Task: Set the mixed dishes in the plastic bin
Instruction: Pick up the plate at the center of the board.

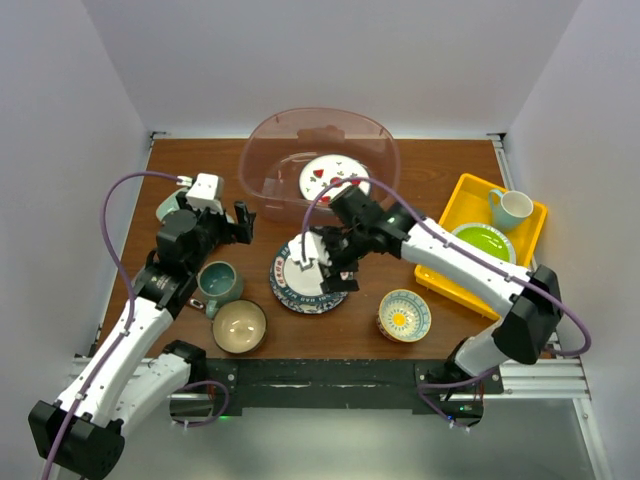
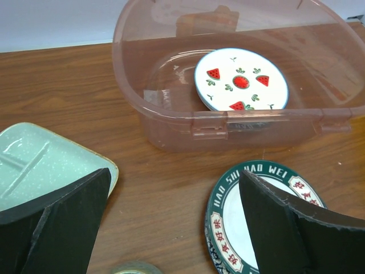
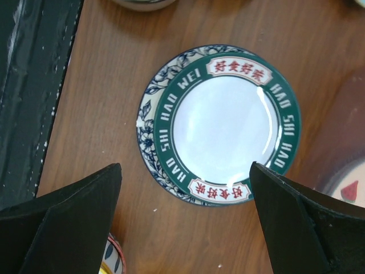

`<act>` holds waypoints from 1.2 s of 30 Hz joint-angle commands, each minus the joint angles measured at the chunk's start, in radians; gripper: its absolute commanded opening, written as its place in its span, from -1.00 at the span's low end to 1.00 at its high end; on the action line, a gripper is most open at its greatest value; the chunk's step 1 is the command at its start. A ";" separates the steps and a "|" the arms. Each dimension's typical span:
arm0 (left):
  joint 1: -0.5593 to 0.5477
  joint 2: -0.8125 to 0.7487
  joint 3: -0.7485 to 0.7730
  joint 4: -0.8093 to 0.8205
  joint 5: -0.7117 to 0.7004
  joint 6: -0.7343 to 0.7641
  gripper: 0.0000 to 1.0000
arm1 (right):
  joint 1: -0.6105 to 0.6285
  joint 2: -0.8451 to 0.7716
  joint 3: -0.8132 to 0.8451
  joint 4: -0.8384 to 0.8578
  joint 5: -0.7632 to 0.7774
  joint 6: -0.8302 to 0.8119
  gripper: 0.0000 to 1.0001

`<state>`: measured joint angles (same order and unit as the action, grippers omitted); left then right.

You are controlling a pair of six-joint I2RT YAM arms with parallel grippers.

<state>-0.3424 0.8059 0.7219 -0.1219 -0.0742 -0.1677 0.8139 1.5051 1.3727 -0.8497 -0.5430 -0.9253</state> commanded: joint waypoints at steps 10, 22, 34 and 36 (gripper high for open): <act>0.005 0.004 0.001 0.018 -0.098 0.025 1.00 | 0.222 0.050 -0.055 0.112 0.333 0.011 0.96; 0.005 0.006 0.001 0.015 -0.104 0.027 1.00 | 0.260 0.076 -0.093 0.179 0.387 0.054 0.97; 0.005 0.003 -0.001 0.013 -0.102 0.025 1.00 | 0.275 0.101 -0.086 0.179 0.408 0.063 0.96; 0.005 0.003 -0.001 0.013 -0.099 0.027 1.00 | 0.277 0.102 -0.086 0.176 0.410 0.063 0.96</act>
<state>-0.3424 0.8124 0.7219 -0.1375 -0.1616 -0.1604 1.0817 1.5997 1.2842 -0.6888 -0.1505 -0.8734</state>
